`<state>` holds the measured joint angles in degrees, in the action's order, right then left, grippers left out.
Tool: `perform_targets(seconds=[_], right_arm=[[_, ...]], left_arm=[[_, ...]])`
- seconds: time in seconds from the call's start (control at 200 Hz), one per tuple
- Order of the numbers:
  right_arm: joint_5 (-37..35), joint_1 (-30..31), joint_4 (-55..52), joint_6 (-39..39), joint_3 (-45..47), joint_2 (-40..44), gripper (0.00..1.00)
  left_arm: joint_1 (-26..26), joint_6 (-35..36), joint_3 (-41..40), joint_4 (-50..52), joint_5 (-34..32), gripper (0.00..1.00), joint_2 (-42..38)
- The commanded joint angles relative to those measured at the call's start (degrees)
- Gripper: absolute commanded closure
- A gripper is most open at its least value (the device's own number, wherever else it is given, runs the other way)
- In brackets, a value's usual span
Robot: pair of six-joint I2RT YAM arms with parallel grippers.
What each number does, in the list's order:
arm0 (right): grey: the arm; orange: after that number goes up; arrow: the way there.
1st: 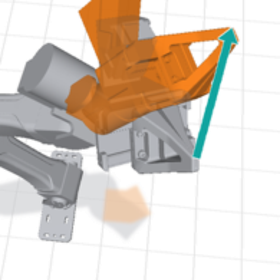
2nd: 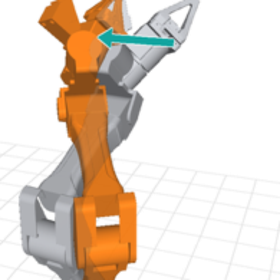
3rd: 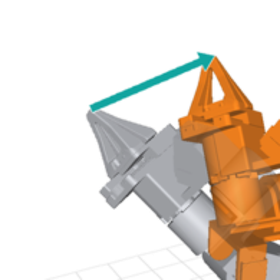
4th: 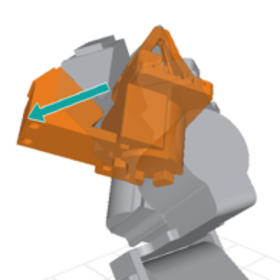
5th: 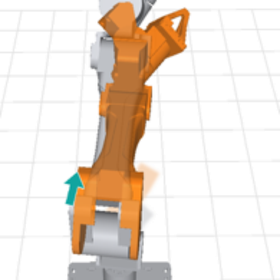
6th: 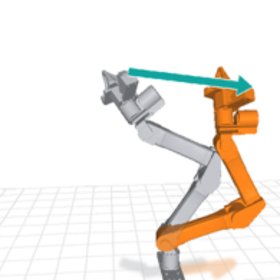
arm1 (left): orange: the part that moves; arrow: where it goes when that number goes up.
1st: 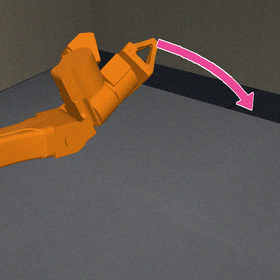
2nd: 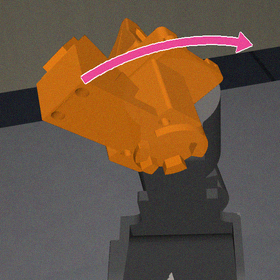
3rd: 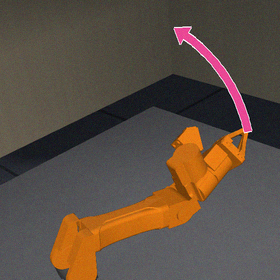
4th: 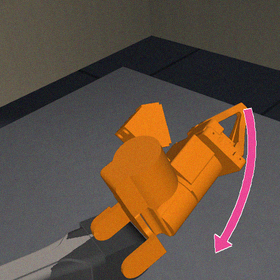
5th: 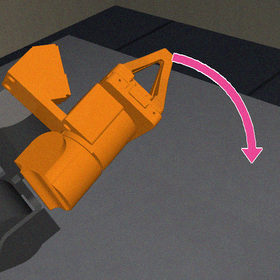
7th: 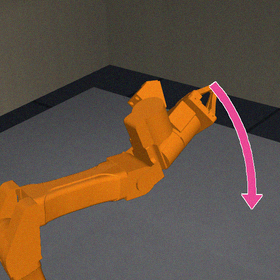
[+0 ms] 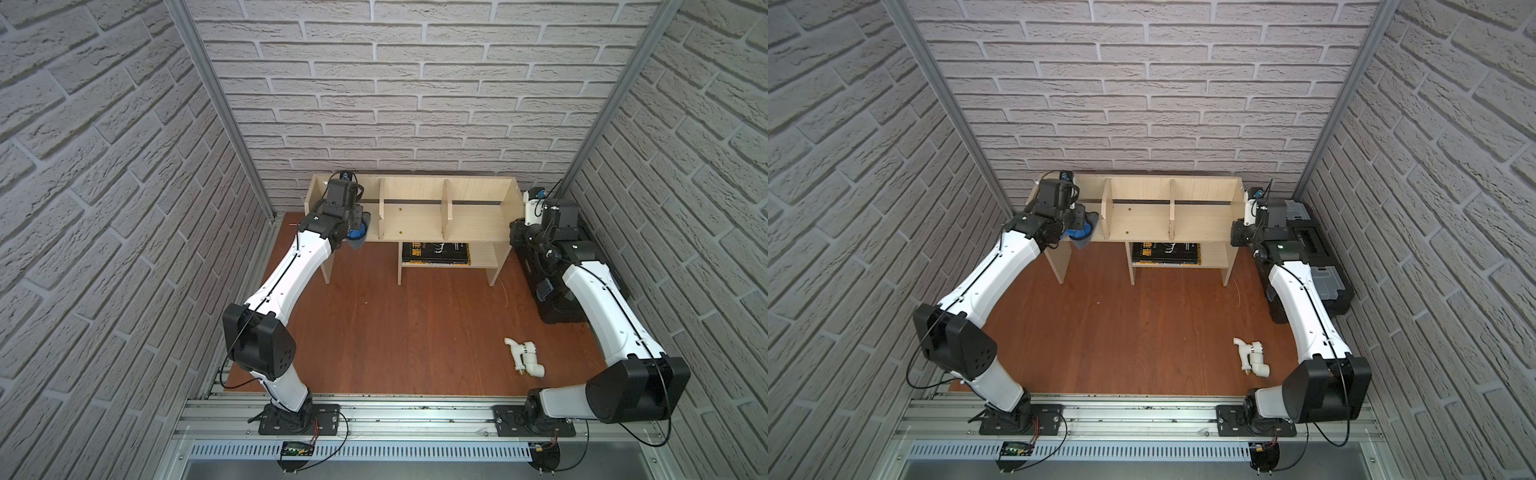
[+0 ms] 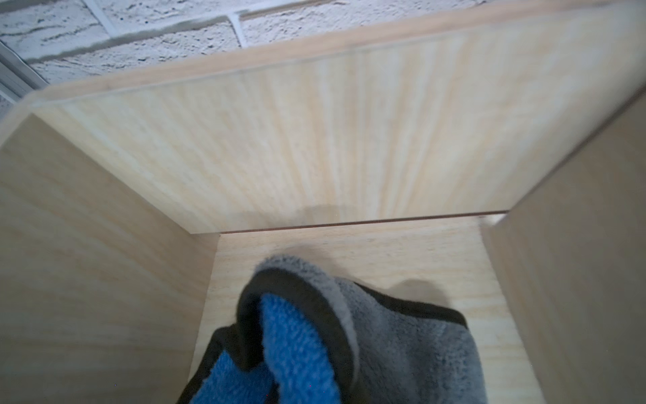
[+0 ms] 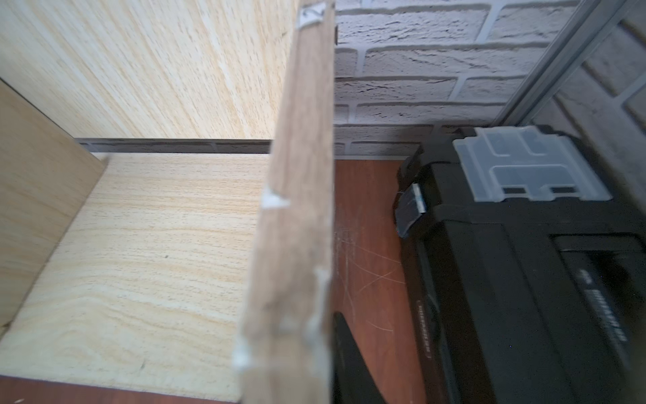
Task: Wipe the bookshelf clean with a cloth
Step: Wipe the dust from the shelf.
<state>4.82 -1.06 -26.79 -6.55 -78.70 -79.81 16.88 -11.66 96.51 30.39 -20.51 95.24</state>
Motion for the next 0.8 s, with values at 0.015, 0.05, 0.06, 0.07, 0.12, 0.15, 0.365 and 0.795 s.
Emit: perform_targets(seconds=[0.015,0.05,0.06,0.07,0.12,0.15,0.365,0.795], right_arm=[[14.1,1.9,-0.7,-4.2,-0.7,0.5,0.61],[13.2,1.9,-1.2,-4.3,-1.1,0.6,0.58],[12.8,1.9,-1.3,-4.4,-1.2,0.6,0.57],[12.6,1.9,-1.5,-4.4,-1.3,0.7,0.56],[11.2,1.9,-2.0,-4.5,-1.8,1.1,0.51],[10.3,1.9,-2.3,-4.4,-1.9,1.5,0.46],[6.8,1.9,-3.5,-4.5,-3.2,4.0,0.37],[5.7,1.9,-3.1,-6.6,-3.3,2.0,0.84]], left_arm=[[4.1,2.1,5.3,-2.0,-2.5,1.0,-4.4],[4.3,1.8,6.4,-1.4,-2.1,1.0,-4.7],[4.3,1.8,6.7,-1.2,-2.0,1.0,-4.7],[4.3,1.7,6.9,-1.1,-2.1,1.0,-4.8],[4.9,2.1,7.4,-1.3,-2.6,1.0,-5.6],[5.1,2.5,7.4,-1.4,-3.0,1.0,-6.3],[7.5,4.4,7.1,-2.5,-5.0,1.0,-11.0],[21.3,6.8,24.5,-1.3,6.0,1.0,5.3]])
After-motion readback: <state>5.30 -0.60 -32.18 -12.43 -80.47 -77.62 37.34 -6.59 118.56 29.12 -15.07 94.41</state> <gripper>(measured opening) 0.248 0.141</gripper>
